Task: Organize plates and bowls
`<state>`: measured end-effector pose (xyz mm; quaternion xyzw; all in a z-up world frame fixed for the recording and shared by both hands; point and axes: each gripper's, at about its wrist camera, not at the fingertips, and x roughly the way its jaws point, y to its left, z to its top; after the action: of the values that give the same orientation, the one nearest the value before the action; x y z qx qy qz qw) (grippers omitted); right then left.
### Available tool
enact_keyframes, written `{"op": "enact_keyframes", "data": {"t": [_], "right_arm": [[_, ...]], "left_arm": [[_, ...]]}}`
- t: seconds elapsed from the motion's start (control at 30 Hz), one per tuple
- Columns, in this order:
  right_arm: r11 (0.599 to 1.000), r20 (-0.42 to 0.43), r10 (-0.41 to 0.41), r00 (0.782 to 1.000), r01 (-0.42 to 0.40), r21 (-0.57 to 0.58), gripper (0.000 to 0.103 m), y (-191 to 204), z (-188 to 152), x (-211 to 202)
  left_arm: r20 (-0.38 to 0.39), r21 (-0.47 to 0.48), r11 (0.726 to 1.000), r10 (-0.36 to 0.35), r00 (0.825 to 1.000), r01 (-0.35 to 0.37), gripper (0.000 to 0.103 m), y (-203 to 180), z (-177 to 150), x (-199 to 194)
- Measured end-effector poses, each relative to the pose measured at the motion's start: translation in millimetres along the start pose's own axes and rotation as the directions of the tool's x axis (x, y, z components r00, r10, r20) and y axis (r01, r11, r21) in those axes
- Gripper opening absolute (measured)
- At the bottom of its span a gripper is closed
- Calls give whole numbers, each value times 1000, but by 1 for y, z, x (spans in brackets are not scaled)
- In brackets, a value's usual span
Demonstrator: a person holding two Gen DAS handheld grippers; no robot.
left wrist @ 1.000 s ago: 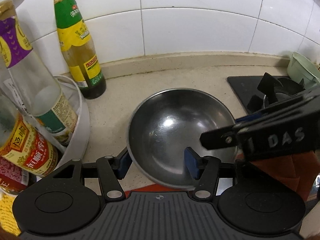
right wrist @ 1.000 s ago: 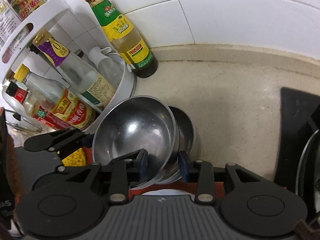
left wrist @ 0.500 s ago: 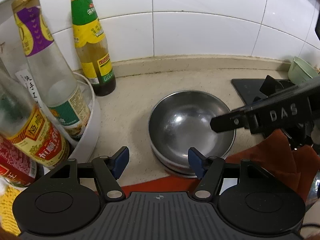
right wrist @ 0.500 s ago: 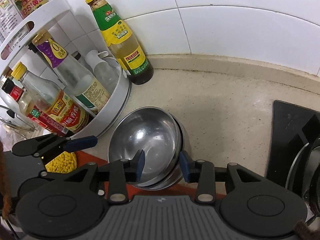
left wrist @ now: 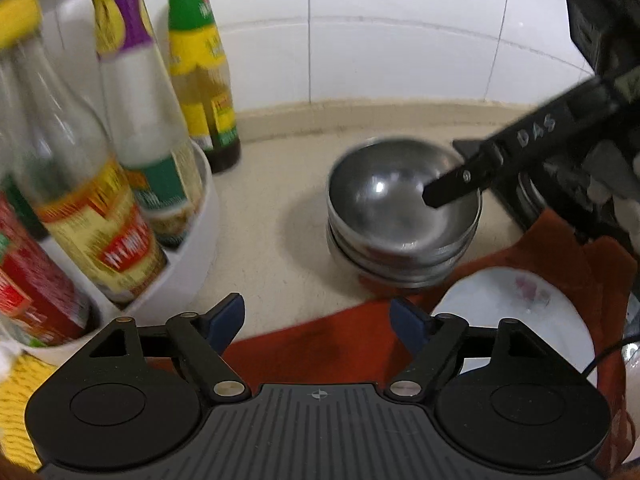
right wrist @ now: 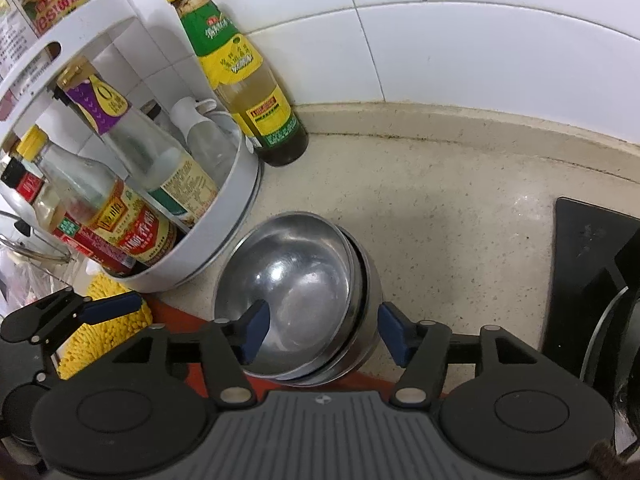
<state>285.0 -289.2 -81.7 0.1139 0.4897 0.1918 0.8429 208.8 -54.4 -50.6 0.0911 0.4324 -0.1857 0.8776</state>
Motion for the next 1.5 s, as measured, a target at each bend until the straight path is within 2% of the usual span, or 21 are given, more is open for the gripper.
{"op": "enact_keyframes", "data": {"t": [0.13, 0.27, 0.37, 0.53, 0.73, 0.9, 1.1, 1.33, 1.5], "right_arm": [[1000, -14, -3, 1000, 3, -3, 61, 2, 1, 12], [1000, -25, -1, 1000, 2, 18, 62, -2, 5, 23], [1000, -32, -2, 999, 3, 25, 62, -6, 4, 30], [998, -55, 34, 998, -32, 45, 65, -16, 1, 45], [993, -48, 75, 996, -71, 91, 65, -30, 5, 56], [990, -49, 113, 992, -108, 95, 66, -39, 14, 69], [974, -33, 199, 979, -194, 116, 75, -49, 24, 88], [976, -8, 197, 980, -195, 100, 74, -47, 24, 89], [973, 14, 211, 977, -211, 96, 74, -44, 28, 83]], "left_arm": [[24, 0, 996, -86, 996, 86, 84, 1, -3, 25], [29, 61, 987, -150, 988, 148, 84, -5, -4, 50], [31, 97, 973, -215, 976, 211, 87, -8, -2, 66], [41, 171, 945, -291, 956, 280, 91, -10, 7, 85], [66, 221, 920, -344, 937, 323, 96, -5, 13, 103], [78, 238, 913, -357, 931, 330, 99, -9, 20, 117], [94, 279, 917, -320, 943, 284, 102, -13, 25, 128], [97, 266, 930, -288, 953, 254, 102, -23, 34, 132], [117, 256, 940, -261, 958, 225, 103, -30, 41, 115]]}}
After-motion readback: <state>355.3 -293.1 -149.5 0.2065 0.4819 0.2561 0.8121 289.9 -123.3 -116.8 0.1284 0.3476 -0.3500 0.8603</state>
